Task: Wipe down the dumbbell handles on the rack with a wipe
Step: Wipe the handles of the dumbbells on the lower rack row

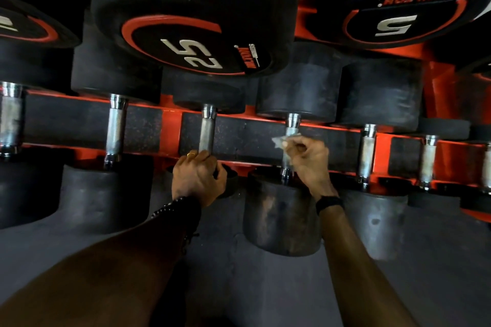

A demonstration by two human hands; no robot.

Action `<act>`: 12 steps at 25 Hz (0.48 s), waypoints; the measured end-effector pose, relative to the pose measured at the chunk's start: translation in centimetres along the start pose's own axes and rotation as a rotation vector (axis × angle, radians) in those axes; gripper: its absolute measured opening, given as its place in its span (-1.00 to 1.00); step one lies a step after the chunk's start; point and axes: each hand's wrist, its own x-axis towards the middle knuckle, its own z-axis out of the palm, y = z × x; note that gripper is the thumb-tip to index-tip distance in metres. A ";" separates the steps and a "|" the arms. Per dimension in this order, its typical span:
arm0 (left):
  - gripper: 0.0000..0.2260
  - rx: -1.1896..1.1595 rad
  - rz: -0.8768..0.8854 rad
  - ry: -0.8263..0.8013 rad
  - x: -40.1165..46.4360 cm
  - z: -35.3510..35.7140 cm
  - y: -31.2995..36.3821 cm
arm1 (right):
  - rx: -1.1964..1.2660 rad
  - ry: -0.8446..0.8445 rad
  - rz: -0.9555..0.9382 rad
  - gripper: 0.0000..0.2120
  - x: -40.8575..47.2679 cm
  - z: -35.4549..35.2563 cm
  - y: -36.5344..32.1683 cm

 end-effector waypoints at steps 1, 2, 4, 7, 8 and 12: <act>-0.76 -0.002 0.002 0.011 0.0 0.0 0.0 | 0.012 0.014 0.014 -0.83 -0.2 0.3 0.3; -0.75 -0.005 0.001 0.010 0.0 0.0 -0.1 | 0.025 0.066 0.036 -0.79 0.0 0.6 0.3; -0.76 -0.011 -0.005 0.004 0.1 0.2 -0.2 | -0.034 0.124 0.069 -0.72 0.3 0.9 1.3; -0.76 -0.007 -0.008 0.008 -0.1 0.3 -0.1 | -0.179 0.147 0.072 -0.75 -0.5 1.5 1.5; -0.76 -0.004 -0.011 0.014 -0.1 0.2 -0.1 | -0.199 0.147 0.032 -0.77 -0.3 1.5 1.1; -0.78 -0.002 -0.023 0.021 0.1 0.2 0.0 | -0.149 0.258 -0.044 -0.81 3.2 1.2 -1.4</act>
